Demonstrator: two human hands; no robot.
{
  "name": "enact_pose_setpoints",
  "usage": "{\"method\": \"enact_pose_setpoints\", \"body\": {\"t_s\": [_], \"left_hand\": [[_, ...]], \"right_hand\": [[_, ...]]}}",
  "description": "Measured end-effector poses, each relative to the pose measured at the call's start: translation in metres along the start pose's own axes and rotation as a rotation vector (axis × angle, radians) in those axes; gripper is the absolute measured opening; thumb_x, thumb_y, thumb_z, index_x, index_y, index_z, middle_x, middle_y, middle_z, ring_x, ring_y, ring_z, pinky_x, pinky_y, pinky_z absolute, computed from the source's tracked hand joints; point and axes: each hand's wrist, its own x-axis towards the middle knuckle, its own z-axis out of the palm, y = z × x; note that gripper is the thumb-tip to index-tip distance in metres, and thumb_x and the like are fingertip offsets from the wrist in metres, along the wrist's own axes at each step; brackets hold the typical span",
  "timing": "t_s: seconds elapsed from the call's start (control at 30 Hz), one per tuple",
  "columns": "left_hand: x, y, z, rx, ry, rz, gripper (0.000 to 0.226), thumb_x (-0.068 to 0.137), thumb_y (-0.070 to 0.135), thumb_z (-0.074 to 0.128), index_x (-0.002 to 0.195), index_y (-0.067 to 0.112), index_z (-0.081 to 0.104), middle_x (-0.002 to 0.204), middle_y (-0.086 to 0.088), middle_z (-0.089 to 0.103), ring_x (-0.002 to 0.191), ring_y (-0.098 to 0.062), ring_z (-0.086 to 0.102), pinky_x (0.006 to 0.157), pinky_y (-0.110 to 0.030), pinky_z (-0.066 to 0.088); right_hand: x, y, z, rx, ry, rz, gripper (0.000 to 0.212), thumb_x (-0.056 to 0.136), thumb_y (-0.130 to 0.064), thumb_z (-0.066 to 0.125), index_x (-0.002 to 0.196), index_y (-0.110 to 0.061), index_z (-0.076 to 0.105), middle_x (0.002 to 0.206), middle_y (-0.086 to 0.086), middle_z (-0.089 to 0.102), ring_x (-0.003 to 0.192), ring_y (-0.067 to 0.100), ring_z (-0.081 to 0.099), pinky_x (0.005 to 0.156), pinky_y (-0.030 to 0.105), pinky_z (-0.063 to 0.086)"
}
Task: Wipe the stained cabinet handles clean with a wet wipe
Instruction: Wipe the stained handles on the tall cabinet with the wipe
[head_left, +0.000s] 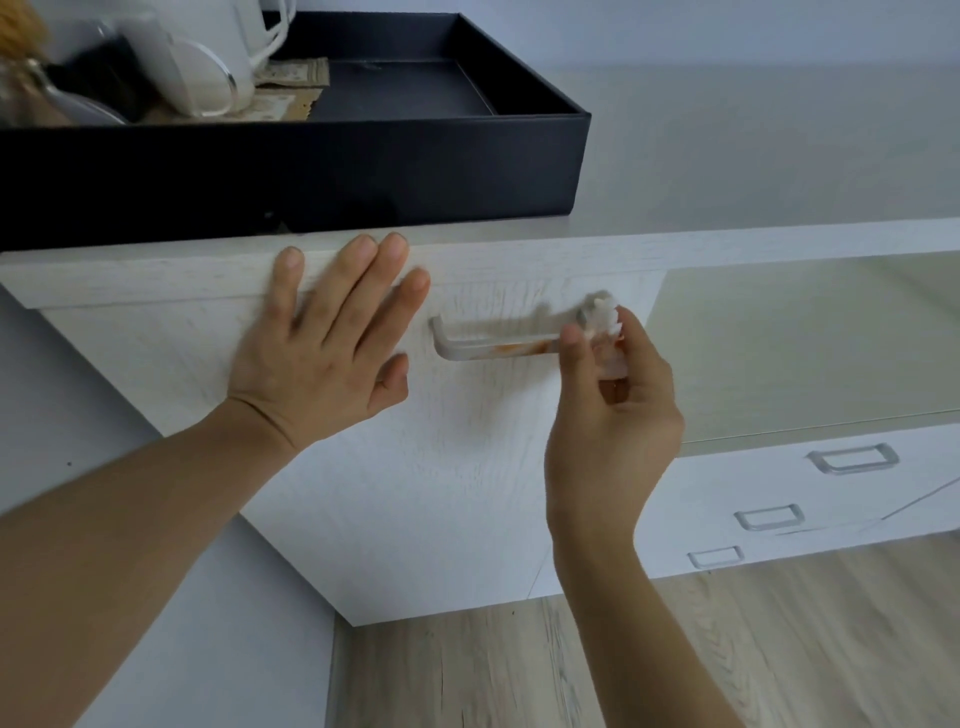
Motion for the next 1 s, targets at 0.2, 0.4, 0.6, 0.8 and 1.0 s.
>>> {"method": "enact_pose_setpoints", "body": {"t_s": [0.2,0.4,0.6,0.8,1.0], "left_hand": [[-0.001,-0.001,0.003,0.043,0.024,0.03,0.065,0.095,0.034,0.032,0.149,-0.002,0.019,0.157,-0.02,0.004,0.146,-0.03,0.005,0.118,-0.045,0.009],[0.0,0.0,0.002,0.039,0.032,0.033,0.065,0.095,0.033,0.033,0.149,-0.001,0.021,0.158,-0.017,0.005,0.146,-0.029,0.006,0.117,-0.046,0.01],[0.002,0.001,0.001,0.045,0.044,0.033,0.068,0.092,0.034,0.034,0.148,-0.002,0.022,0.158,-0.017,0.007,0.146,-0.029,0.007,0.117,-0.046,0.01],[0.002,0.001,0.001,0.036,0.038,0.027,0.068,0.092,0.035,0.034,0.148,-0.002,0.022,0.158,-0.017,0.007,0.146,-0.029,0.007,0.117,-0.046,0.01],[0.001,0.0,0.0,0.038,0.034,0.026,0.069,0.092,0.036,0.034,0.149,-0.002,0.021,0.158,-0.017,0.005,0.146,-0.029,0.006,0.117,-0.046,0.009]], "right_hand": [[0.005,-0.001,-0.008,-0.032,0.03,-0.027,0.018,0.09,-0.021,0.062,0.106,-0.027,0.068,0.087,-0.003,0.068,0.073,0.002,0.063,0.073,0.014,0.051],[0.005,-0.001,-0.007,-0.115,0.023,-0.083,0.014,0.09,-0.026,0.058,0.1,-0.026,0.069,0.086,-0.003,0.067,0.076,0.006,0.063,0.075,0.026,0.055],[-0.006,0.0,-0.015,-0.141,0.01,-0.159,0.013,0.089,-0.029,0.057,0.092,-0.041,0.061,0.085,-0.005,0.067,0.075,0.003,0.061,0.071,0.011,0.047],[0.0,0.001,-0.007,-0.084,0.048,-0.116,0.013,0.086,-0.024,0.066,0.092,-0.035,0.061,0.084,-0.011,0.063,0.074,-0.002,0.058,0.066,0.008,0.046],[-0.002,0.006,-0.007,-0.083,0.068,-0.117,0.012,0.085,-0.025,0.069,0.083,-0.033,0.06,0.077,-0.003,0.065,0.07,0.001,0.059,0.065,0.008,0.045]]}}
